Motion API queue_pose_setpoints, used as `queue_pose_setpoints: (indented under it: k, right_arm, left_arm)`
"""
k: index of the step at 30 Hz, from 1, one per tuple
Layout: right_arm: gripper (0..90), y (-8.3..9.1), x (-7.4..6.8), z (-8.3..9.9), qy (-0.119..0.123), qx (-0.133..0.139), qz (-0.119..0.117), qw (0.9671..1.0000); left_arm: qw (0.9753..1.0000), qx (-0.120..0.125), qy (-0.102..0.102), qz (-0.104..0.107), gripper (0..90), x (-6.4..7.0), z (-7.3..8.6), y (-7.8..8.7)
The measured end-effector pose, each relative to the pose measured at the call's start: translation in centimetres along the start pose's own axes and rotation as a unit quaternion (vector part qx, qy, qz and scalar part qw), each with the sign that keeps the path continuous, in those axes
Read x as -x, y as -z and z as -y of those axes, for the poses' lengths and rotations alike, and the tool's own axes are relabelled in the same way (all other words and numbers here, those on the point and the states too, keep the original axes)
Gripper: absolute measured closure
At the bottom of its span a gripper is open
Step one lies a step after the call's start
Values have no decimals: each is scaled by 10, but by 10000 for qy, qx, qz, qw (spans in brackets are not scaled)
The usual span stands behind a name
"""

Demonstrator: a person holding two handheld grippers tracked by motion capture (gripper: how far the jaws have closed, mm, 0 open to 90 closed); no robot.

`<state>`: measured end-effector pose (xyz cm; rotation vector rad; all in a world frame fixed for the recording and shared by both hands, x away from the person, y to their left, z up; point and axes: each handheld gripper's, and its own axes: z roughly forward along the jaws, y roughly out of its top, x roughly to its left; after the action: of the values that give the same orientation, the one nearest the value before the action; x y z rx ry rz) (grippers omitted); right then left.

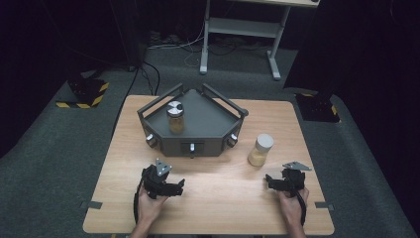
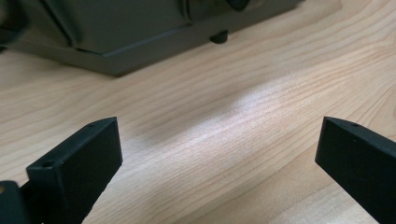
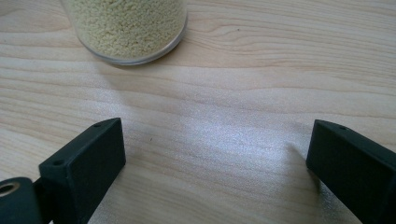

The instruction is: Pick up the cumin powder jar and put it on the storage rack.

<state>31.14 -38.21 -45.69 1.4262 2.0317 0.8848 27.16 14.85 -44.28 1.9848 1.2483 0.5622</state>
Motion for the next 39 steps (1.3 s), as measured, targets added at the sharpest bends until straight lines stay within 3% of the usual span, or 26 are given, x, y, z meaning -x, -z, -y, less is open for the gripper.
queue_pose_setpoints:
  k: [7, 16, 39]
  right_arm:
    - [36, 0, 0, 0, 5, 2, 2, 10000]
    - [37, 0, 0, 0, 0, 0, -2, 10000]
    - [36, 0, 0, 0, 0, 0, -1, 10000]
  left_arm:
    - [9997, -165, -164, -47, 4, 4, -2, -18]
    - [9997, -212, -80, -8, 4, 2, -3, -33]
    - [9998, -170, -70, -58, 4, 4, -5, -38]
